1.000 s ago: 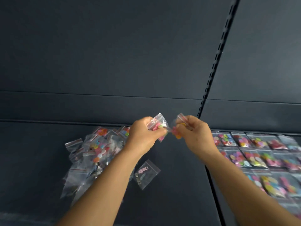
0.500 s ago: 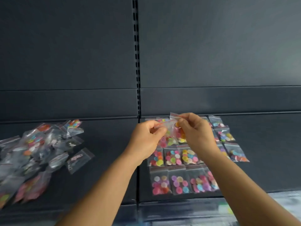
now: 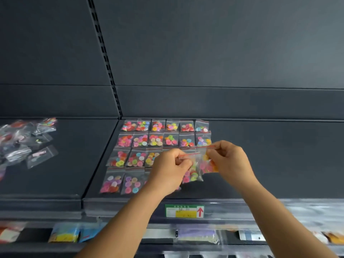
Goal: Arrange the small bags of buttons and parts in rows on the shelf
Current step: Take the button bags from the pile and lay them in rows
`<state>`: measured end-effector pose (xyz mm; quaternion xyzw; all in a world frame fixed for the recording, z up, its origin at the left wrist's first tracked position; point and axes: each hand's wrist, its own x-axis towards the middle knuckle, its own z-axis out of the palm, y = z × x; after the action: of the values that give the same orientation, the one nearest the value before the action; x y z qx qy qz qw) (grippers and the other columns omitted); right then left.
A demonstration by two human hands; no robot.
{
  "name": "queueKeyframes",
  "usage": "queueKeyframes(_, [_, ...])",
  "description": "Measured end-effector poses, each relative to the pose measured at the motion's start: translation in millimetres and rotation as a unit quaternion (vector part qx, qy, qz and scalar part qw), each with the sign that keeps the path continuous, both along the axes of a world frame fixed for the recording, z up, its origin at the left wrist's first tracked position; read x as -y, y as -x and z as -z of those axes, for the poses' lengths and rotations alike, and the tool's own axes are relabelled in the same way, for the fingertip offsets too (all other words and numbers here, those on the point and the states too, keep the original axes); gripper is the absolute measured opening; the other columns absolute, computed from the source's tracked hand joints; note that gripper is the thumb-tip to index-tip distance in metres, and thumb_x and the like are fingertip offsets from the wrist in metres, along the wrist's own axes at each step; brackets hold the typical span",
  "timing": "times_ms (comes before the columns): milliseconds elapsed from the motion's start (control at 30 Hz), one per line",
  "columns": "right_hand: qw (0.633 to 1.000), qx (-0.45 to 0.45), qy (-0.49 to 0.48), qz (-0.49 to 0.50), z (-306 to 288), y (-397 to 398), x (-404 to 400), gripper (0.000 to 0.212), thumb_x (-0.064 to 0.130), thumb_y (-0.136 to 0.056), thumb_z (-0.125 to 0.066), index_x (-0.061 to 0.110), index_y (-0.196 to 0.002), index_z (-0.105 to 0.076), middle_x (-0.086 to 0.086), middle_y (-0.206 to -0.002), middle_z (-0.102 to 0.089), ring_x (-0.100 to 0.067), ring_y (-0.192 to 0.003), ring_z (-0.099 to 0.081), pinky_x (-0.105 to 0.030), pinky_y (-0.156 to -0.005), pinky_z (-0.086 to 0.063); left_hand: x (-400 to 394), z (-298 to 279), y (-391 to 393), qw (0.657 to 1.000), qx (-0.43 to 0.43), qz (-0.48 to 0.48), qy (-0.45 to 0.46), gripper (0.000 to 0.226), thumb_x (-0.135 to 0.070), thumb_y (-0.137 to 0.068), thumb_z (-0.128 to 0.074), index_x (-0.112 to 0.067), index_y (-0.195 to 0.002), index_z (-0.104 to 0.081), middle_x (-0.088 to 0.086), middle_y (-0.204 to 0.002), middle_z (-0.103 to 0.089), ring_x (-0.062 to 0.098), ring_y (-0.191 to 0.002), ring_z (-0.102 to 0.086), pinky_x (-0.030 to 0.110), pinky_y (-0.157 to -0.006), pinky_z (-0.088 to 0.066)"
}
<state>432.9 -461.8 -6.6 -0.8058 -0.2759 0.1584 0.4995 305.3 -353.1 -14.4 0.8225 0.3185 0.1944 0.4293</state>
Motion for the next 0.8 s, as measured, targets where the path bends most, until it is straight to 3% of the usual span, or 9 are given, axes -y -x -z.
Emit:
queueKeyframes(100, [0.999,0.025,0.045,-0.010,13.2,-5.1,11.1,0.008,0.018,-0.087,-0.060,0.022,-0.080,-0.061,0.005,-0.067,-0.069,-0.017,-0.064,-0.065,-0.025,-0.056,-0.051,12.0,7.1,-6.6,0.998,-0.031,-0.010,-0.046,0.014,-0.027,-0.088,-0.062,-0.024,-0.101,-0.063,-0.020,-0.076,-0.057,-0.003,-0.067,-0.057,0.009,-0.052,-0.039])
queueKeyframes(267, [0.991,0.071,0.115,-0.025,25.6,-8.9,18.1,0.008,0.021,-0.088,-0.058,0.020,-0.096,-0.057,0.004,-0.074,-0.065,-0.010,-0.064,-0.059,-0.019,-0.052,-0.042,22.2,15.8,-11.9,0.985,-0.097,-0.012,-0.141,0.024,-0.028,-0.090,-0.060,-0.024,-0.113,-0.056,-0.009,-0.087,-0.064,0.007,-0.065,-0.059,0.028,-0.060,-0.052])
queueKeyframes(333, [0.984,0.097,0.146,-0.036,26.4,-7.1,18.5,0.012,0.022,-0.088,-0.056,0.019,-0.099,-0.054,0.002,-0.077,-0.065,-0.015,-0.067,-0.060,-0.025,-0.056,-0.043,24.2,17.7,-13.3,0.975,-0.109,-0.013,-0.193,0.027,-0.030,-0.089,-0.060,-0.023,-0.115,-0.055,-0.005,-0.093,-0.064,0.012,-0.081,-0.059,0.025,-0.064,-0.047])
queueKeyframes(433, [0.970,0.148,0.186,-0.046,25.8,-3.7,20.4,0.024,0.024,-0.088,-0.057,0.018,-0.110,-0.051,-0.002,-0.097,-0.060,-0.021,-0.082,-0.056,-0.027,-0.066,-0.042,26.9,20.3,-14.8,0.954,-0.145,-0.014,-0.261,0.038,-0.035,-0.088,-0.061,-0.021,-0.121,-0.051,-0.002,-0.112,-0.060,0.020,-0.113,-0.046,0.032,-0.091,-0.043])
queueKeyframes(533, [0.959,0.212,0.179,-0.058,22.6,-1.3,25.6,0.036,0.027,-0.085,-0.062,0.023,-0.119,-0.048,0.000,-0.111,-0.046,-0.021,-0.102,-0.048,-0.025,-0.075,-0.038,28.4,18.1,-12.4,0.937,-0.138,0.008,-0.322,0.045,-0.036,-0.089,-0.059,-0.022,-0.130,-0.050,-0.004,-0.120,-0.051,0.019,-0.113,-0.037,0.031,-0.097,-0.034])
queueKeyframes(700, [0.922,0.255,0.211,-0.200,17.8,1.2,31.8,0.028,0.027,-0.085,-0.061,0.031,-0.112,-0.062,0.003,-0.116,-0.051,-0.019,-0.108,-0.045,-0.024,-0.085,-0.038,32.1,18.9,-2.8,0.942,-0.124,0.119,-0.288,0.031,-0.032,-0.095,-0.051,-0.021,-0.121,-0.062,-0.007,-0.121,-0.054,0.013,-0.112,-0.039,0.028,-0.093,-0.038])
queueKeyframes(800, [0.924,0.235,0.218,-0.210,18.2,2.8,33.0,0.029,0.029,-0.086,-0.060,0.032,-0.116,-0.062,0.002,-0.119,-0.052,-0.019,-0.109,-0.045,-0.026,-0.088,-0.040,32.8,22.5,0.3,0.940,-0.145,0.128,-0.280,0.032,-0.031,-0.098,-0.044,-0.020,-0.123,-0.061,-0.007,-0.124,-0.054,0.013,-0.115,-0.041,0.030,-0.094,-0.041])
